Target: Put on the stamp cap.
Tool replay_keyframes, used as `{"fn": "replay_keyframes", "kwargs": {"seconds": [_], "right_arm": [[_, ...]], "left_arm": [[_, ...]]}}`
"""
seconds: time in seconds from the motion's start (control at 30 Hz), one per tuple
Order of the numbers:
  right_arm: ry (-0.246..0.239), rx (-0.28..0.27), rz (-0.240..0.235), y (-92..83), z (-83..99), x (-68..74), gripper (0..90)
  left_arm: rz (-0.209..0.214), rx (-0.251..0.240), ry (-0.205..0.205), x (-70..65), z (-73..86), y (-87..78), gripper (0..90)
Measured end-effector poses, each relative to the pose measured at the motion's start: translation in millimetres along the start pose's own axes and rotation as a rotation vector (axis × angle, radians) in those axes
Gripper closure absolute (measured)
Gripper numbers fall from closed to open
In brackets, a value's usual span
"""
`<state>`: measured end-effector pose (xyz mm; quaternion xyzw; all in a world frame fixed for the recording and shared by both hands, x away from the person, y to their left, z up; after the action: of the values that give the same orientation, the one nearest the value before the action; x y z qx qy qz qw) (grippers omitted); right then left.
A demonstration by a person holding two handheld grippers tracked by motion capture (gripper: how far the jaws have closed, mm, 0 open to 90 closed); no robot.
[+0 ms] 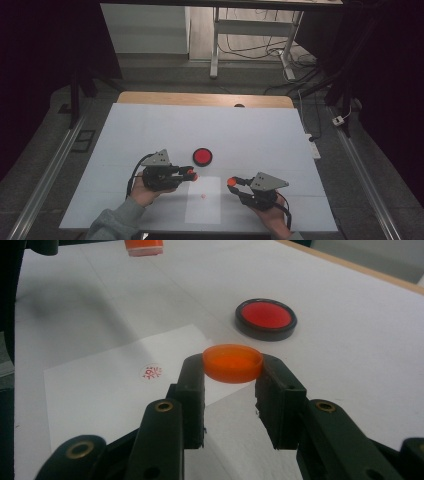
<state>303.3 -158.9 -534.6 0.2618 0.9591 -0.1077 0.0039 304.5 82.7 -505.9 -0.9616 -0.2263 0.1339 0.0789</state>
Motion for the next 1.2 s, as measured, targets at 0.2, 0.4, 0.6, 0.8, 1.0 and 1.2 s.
{"fn": "replay_keyframes", "kwargs": {"seconds": [0.2,0.4,0.6,0.8,1.0,1.2], "right_arm": [[0.000,0.008,-0.012,7.2,0.6,5.5,64.6],[-0.002,-0.003,-0.027,11.2,-2.0,11.1,64.6],[-0.011,0.005,-0.034,17.3,-2.6,16.3,64.6],[-0.011,0.004,-0.042,23.5,-3.9,21.6,64.6],[-0.008,0.003,-0.058,28.6,-4.6,24.7,64.6],[-0.007,0.013,-0.055,32.8,-3.7,26.8,64.6]], "left_arm": [[0.003,-0.007,-0.012,0.4,-0.3,-0.5,72.6],[0.015,-0.004,-0.006,-2.9,-0.3,1.3,72.6],[0.018,-0.006,-0.009,-3.4,0.1,1.7,72.6],[0.021,-0.006,-0.006,-4.0,0.0,1.1,72.6],[0.027,-0.003,-0.003,-4.9,0.6,2.7,72.6],[0.042,-0.006,-0.014,-6.1,0.3,3.7,72.6]]}}
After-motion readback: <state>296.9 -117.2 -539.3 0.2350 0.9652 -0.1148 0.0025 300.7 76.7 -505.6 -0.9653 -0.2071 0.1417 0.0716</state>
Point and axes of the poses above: each handheld gripper's, and its own axes: y roughly forward along the jaws, z roughly out of its underside, x roughly to its left, the point moved 6 cm from there along y, roughly forward along the jaws, and after that the axes turned 15 degrees about -x, right-handed, at the moved point
